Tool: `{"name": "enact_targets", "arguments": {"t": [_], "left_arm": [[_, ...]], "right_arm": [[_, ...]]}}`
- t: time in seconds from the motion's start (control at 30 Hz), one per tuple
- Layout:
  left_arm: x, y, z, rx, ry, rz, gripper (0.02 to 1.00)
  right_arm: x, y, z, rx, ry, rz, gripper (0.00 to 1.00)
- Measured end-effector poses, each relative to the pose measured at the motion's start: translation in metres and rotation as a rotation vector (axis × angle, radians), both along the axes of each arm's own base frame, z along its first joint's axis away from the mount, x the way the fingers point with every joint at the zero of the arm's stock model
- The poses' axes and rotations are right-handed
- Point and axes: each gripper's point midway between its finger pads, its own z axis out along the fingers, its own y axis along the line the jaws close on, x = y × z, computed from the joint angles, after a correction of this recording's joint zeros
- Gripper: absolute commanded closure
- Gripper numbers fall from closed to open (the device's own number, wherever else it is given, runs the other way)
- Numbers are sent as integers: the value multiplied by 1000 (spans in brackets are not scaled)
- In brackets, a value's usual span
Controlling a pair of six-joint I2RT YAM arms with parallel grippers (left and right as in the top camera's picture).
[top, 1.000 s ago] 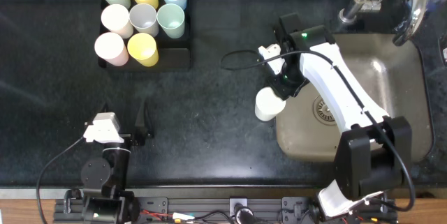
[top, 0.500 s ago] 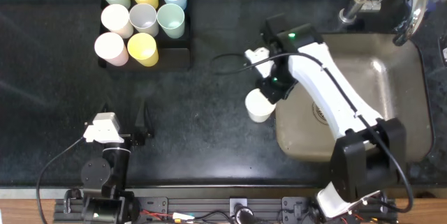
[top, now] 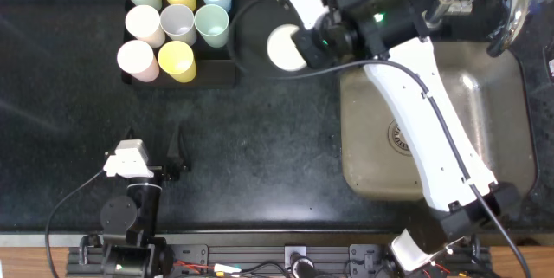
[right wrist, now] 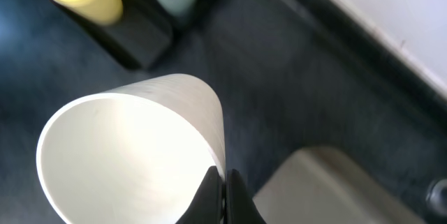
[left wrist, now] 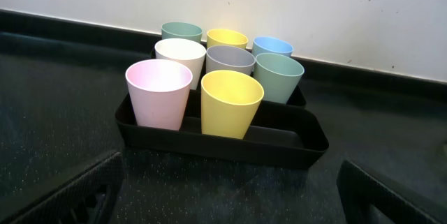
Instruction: Store Cups
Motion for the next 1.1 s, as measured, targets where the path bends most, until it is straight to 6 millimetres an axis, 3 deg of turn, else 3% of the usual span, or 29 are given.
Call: {"name": "enact_targets", "arguments": {"t": [0.1,0.2,0.37,0.5,0.6,1.1], "left_arm": [[0,0,0,0,0,0,18],[0,0,0,0,0,0,18],[0,0,0,0,0,0,18],[0,0,0,0,0,0,18],[0,0,0,0,0,0,18],[0,0,0,0,0,0,18]], "right_arm": [[-8,24,12,25,-25,21,961],[-15,54,12,49,-11,43,958],[-20,87,-30,20,136,13,958],[-13,95,-71,-31,252,-41,958],[-5,100,-86,-40,279,-67,956],[15,127,-91,70,263,-94,958]]}}
